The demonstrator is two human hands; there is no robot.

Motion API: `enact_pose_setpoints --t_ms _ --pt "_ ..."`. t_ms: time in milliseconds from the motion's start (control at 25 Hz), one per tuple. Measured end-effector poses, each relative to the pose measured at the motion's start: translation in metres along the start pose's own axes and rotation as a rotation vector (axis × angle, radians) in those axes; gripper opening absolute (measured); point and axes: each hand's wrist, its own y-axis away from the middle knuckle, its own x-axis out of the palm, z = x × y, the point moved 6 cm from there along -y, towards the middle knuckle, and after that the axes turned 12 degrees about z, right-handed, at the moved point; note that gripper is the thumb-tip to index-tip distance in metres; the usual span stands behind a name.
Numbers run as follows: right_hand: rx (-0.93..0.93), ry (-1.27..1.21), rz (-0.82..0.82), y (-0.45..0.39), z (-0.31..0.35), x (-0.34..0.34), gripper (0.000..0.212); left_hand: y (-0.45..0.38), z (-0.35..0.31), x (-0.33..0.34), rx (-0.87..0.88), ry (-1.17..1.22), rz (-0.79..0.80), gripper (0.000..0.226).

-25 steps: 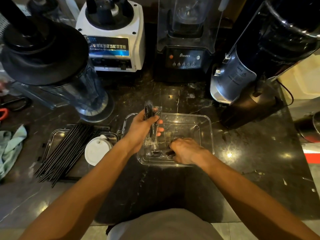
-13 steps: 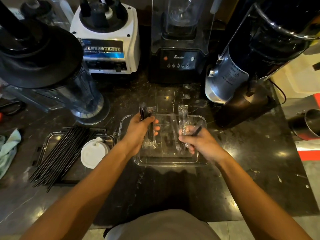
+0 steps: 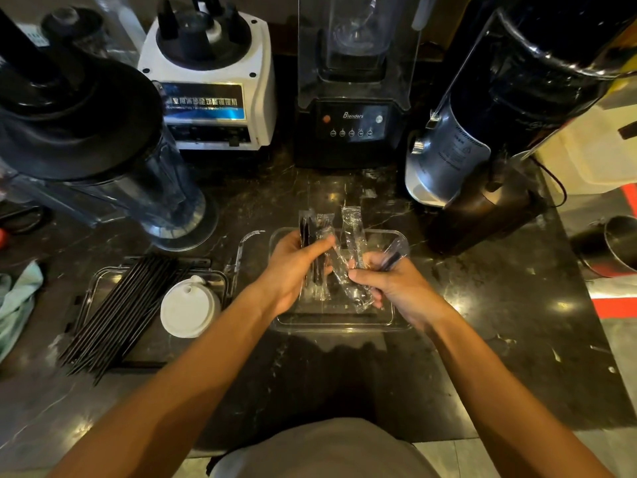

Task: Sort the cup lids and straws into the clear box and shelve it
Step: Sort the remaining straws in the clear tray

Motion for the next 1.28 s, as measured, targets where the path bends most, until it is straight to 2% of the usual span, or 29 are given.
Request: enact_pose_setpoints --t_ms 120,280,440,600,720,800,960,1040,1120,1200,1280 --pt "-0.014 -0.040 -0.118 0.000 0.006 -0.011 0.008 0.001 0.002 -0.006 -0.010 -0.014 -0.042 0.032" --pt "-0.070 -0.127 -0.272 -0.004 0.012 -0.028 0.012 0.005 0.009 -0.008 -0.063 -0.040 0.013 0.029" --pt "-0.093 -0.104 -0.422 -0.018 0.015 -0.038 0.007 0.007 0.020 0.006 -0.109 -0.055 0.075 0.040" --pt "-0.114 -0.045 -0.395 -0.030 0.022 -0.031 0.008 0.007 0.027 0.023 -0.163 -0.099 0.262 0.037" --pt "-0.116 -0.138 -0.360 -0.029 0.022 -0.027 0.012 0.008 0.029 0.025 -0.186 -0.130 0.331 0.032" --pt "-0.119 -0.226 -0.409 -0.022 0.018 -0.034 0.018 0.009 0.028 0.019 -0.189 -0.126 0.285 0.027" --pt "-0.149 -0.240 -0.493 -0.004 0.011 -0.049 0.024 0.003 0.028 -0.002 -0.171 -0.075 0.161 0.034" --pt "-0.114 -0.152 -0.431 0.002 0.008 -0.043 0.030 0.001 0.027 -0.005 -0.153 -0.003 0.081 0.031" --pt "-0.027 0.003 -0.260 0.001 0.003 -0.025 0.037 -0.004 0.024 -0.005 -0.135 0.033 0.035 0.030" --pt "0.081 0.144 -0.083 0.000 -0.004 -0.004 0.038 -0.009 0.022 0.002 -0.119 0.054 0.042 0.033" --pt "0.147 0.210 0.006 -0.002 -0.010 0.009 0.036 -0.015 0.022 0.009 -0.113 0.160 0.085 0.046"
